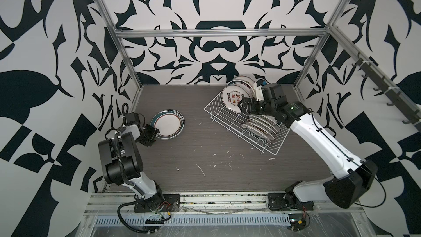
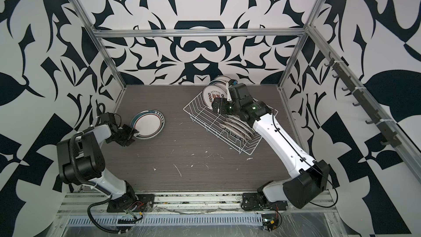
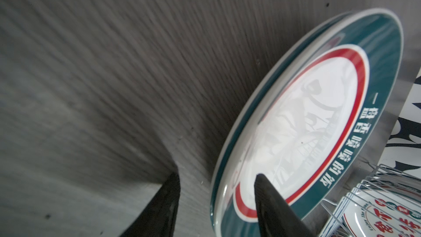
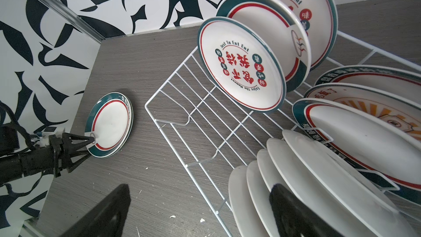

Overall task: Unload the plates from the dish rack
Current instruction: Place the plate on the plate, then pick up the plate from the dish rack.

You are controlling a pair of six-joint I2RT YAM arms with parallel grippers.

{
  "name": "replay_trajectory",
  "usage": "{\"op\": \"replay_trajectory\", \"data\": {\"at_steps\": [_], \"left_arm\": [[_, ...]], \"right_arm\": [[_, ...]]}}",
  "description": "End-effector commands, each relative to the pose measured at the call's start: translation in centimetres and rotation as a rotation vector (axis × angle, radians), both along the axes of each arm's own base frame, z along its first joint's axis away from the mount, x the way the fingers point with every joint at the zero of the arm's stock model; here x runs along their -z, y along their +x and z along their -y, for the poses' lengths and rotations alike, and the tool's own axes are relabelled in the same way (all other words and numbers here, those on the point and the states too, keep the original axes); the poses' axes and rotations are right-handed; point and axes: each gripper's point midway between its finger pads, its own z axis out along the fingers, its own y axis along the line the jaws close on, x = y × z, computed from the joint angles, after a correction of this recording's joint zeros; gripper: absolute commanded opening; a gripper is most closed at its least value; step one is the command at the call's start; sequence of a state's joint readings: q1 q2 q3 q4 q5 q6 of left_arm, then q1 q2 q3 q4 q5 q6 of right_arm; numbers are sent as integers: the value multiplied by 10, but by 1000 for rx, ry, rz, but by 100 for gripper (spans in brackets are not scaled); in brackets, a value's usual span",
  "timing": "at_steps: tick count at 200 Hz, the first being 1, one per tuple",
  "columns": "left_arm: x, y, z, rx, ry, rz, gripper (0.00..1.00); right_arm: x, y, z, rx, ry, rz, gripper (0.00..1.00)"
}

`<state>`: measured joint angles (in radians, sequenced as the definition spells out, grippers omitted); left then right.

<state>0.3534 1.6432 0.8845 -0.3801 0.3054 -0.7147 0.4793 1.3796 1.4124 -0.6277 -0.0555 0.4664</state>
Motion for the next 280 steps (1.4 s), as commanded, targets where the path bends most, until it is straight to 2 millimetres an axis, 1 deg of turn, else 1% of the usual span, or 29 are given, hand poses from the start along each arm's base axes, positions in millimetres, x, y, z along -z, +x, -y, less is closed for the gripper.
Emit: {"op": "replay_trajectory", "data": {"at_steps": [1, 26, 46, 53, 62, 69, 85, 103, 106, 111, 132, 157, 169, 171, 177, 199, 222, 253, 280], "left_arm": [[-2, 0, -4, -11, 11, -18, 60], [-8, -5, -6, -11, 33, -33, 64], [-19, -10, -8, -19, 55, -32, 66], [-24, -11, -9, -20, 61, -24, 68], [-32, -13, -9, -26, 71, -17, 71], [-39, -13, -10, -28, 78, -5, 73], [-57, -14, -8, -27, 83, 25, 78], [-78, -14, -6, -22, 85, 64, 84], [-81, -14, -6, -21, 86, 69, 89], [-88, -15, -5, -19, 88, 80, 94], [-110, -17, -5, -15, 108, 120, 100], [-131, -22, -2, -13, 118, 160, 99], [-133, -23, 0, -5, 110, 159, 99], [-140, -24, 1, -4, 117, 182, 99], [-146, -25, 2, 2, 118, 195, 99], [-153, -29, 8, 35, 111, 219, 99], [-149, -30, 14, 40, 90, 255, 99], [-146, -33, 23, 49, 56, 276, 99], [-151, -34, 27, 65, 59, 300, 99]], "right_arm": [[-5, -1, 3, 0, -6, 27, 99], [0, 3, 12, 45, -48, 15, 100], [1, 9, 27, 96, -131, 42, 100], [0, 11, 31, 98, -167, 60, 99], [-4, 12, 28, 41, -207, 87, 99], [-5, 14, 29, 10, -258, 97, 100], [-6, 21, 36, 16, -336, 102, 100], [-7, 31, 35, -4, -367, 108, 100], [-7, 33, 34, -12, -374, 106, 99], [-7, 36, 32, -24, -379, 105, 100], [2, 48, 23, -85, -416, 74, 100], [13, 69, 18, -134, -417, 49, 100], [16, 81, 21, -138, -426, 41, 99], [19, 83, 21, -139, -432, 35, 99], [21, 90, 24, -139, -446, 28, 100], [31, 108, 26, -154, -479, 7, 99], [42, 122, 21, -183, -482, -7, 100], [52, 131, 14, -205, -467, -27, 99], [58, 136, 11, -204, -461, -29, 99]]}}
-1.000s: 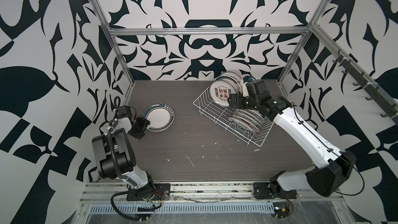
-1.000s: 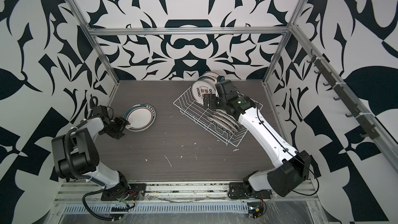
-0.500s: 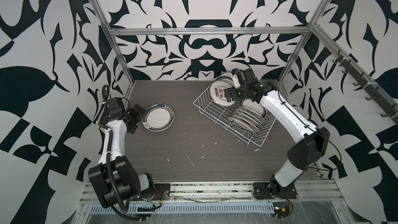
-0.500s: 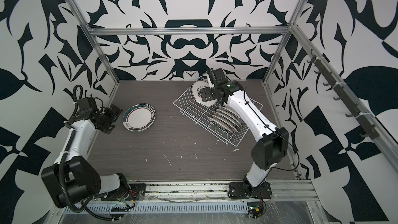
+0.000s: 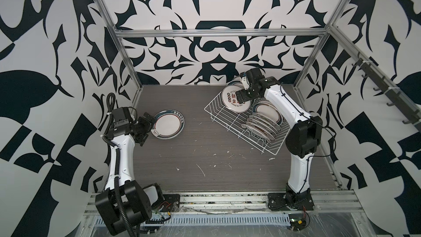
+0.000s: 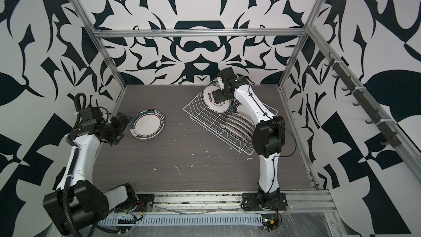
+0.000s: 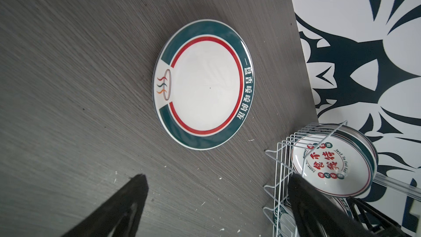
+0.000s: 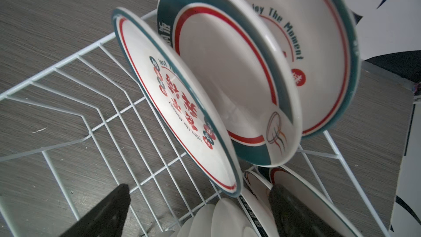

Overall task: Unload the plates from the dish rack
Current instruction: Pick up the plate from the dish rack.

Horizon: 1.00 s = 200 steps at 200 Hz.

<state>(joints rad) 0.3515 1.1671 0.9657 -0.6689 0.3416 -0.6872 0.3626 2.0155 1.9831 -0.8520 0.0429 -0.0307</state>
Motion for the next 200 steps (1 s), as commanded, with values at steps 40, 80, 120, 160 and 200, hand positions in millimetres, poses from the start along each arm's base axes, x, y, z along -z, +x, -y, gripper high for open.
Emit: {"op": "replay_trajectory", "data": {"at_steps": [40, 80, 120, 160, 200], "left_arm": [[-13, 4, 29, 103, -29, 56, 99], [-14, 11, 54, 191, -12, 65, 99], [-21, 14, 77, 257, 62, 82, 99], [-31, 17, 92, 301, 138, 142, 99], [-37, 19, 90, 316, 188, 171, 99]], "right_arm": [[-15, 15, -7, -15, 27, 49, 91], [-12, 29, -6, -19, 38, 58, 78], [-5, 37, -6, -50, 45, 49, 68], [-1, 38, -6, -83, 35, 51, 57], [5, 38, -7, -106, 28, 47, 44]]}}
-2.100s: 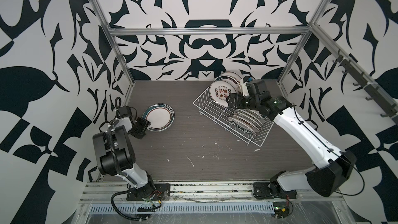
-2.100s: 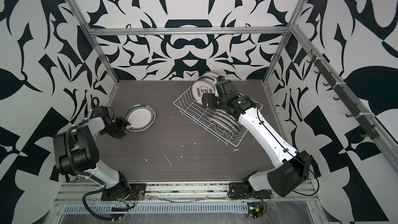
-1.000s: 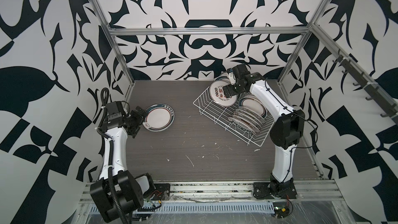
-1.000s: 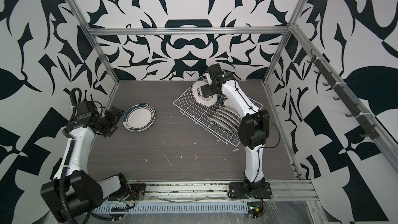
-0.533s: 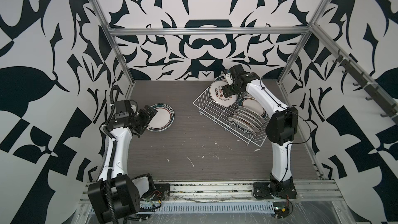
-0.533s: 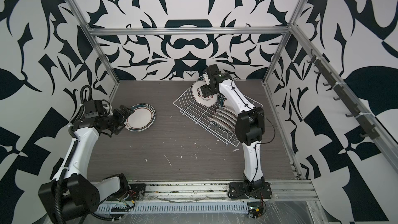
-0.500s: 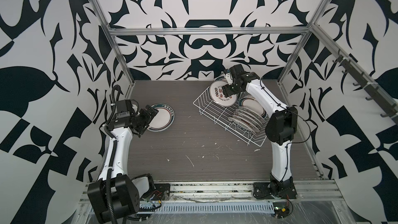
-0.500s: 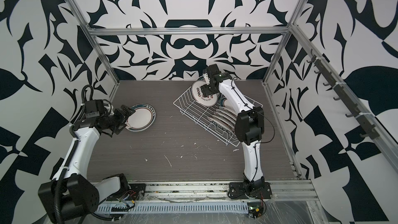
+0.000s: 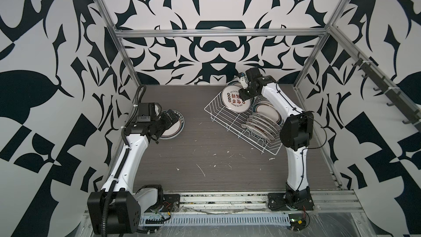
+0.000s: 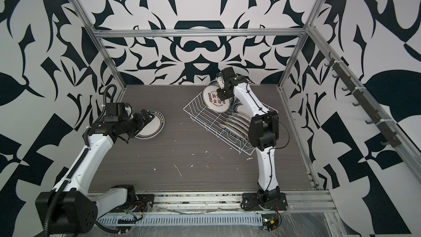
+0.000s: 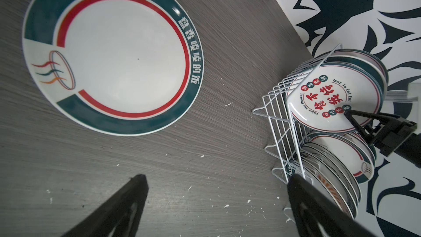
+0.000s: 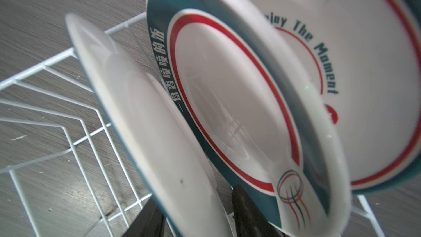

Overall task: Unload the plates from the dish rack
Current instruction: Pick up the plate from the dish rack.

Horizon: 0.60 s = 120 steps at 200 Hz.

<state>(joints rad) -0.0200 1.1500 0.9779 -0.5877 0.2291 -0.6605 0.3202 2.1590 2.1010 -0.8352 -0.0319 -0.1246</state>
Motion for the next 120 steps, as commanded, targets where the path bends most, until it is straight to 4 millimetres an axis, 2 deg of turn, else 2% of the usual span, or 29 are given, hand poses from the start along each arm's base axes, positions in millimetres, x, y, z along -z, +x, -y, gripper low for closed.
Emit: {"op": "replay_trajectory", "data": {"at_steps": [1, 16, 67, 85, 104, 120], "left_arm": [[-21, 6, -7, -3, 55, 79, 99], [-23, 7, -9, -7, 74, 90, 99], [-19, 6, -22, -46, 142, 68, 99], [-15, 5, -27, -59, 164, 49, 99], [-15, 5, -28, -64, 174, 60, 99], [-14, 3, -37, -106, 200, 54, 99]], "right_arm": [[-22, 5, -5, -28, 23, 59, 44], [-20, 4, -5, -34, 21, 57, 37], [-23, 2, -4, -37, 17, 66, 24], [-29, 1, -4, -42, 18, 78, 20], [-36, -2, -3, -45, 19, 88, 11], [-42, -5, -1, -43, 15, 97, 7]]}}
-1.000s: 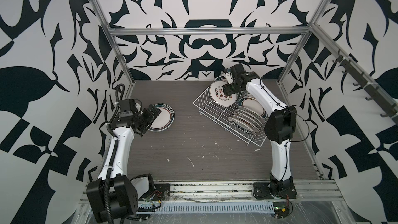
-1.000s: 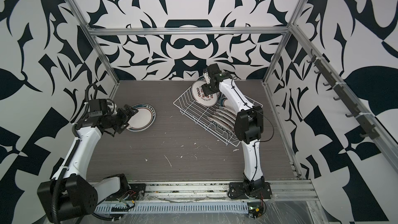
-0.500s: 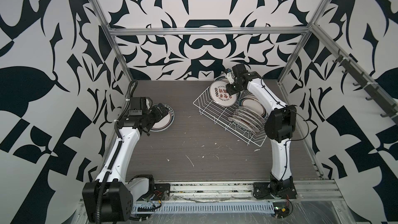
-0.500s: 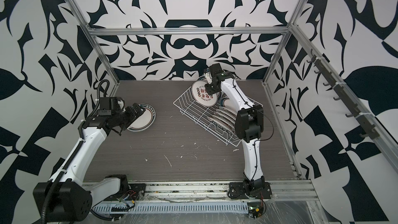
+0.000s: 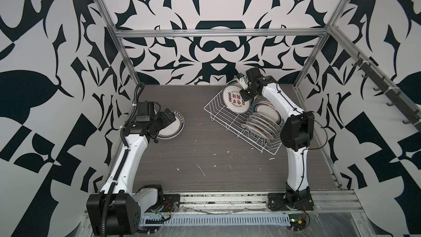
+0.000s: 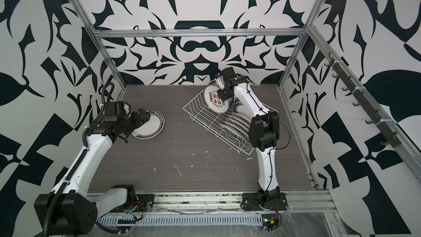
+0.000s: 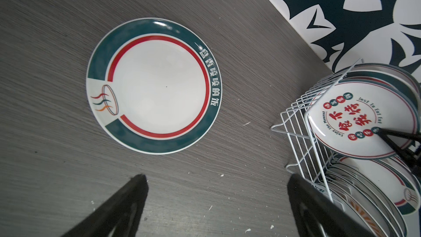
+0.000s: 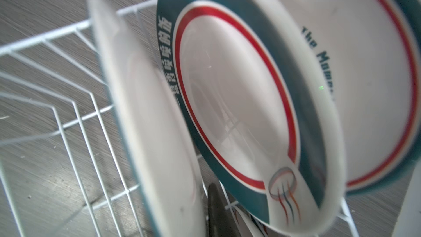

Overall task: Unload the plates from the dish rack
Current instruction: Pick up the plate from the dish rack.

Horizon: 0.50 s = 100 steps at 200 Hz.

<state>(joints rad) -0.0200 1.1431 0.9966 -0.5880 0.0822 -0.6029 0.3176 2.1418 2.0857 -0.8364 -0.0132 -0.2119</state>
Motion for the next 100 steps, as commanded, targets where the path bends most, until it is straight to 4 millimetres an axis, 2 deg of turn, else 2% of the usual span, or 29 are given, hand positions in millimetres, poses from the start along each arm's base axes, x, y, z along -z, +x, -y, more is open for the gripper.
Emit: {"op": "replay_trajectory", "data": {"at_steps": [1, 36, 61, 100], "left_arm": [[-9, -4, -12, -49, 55, 16, 99], [-8, -6, -9, -35, 39, 13, 99], [-7, -7, -10, -44, 45, 12, 99], [-4, -7, -7, -37, 25, -43, 99]], "right_arm": [[-39, -3, -6, 14, 77, 73, 7], [-55, -10, -4, 14, 85, 99, 0], [-64, -14, -2, 17, 88, 111, 0], [-91, -21, 0, 12, 100, 152, 0]]}}
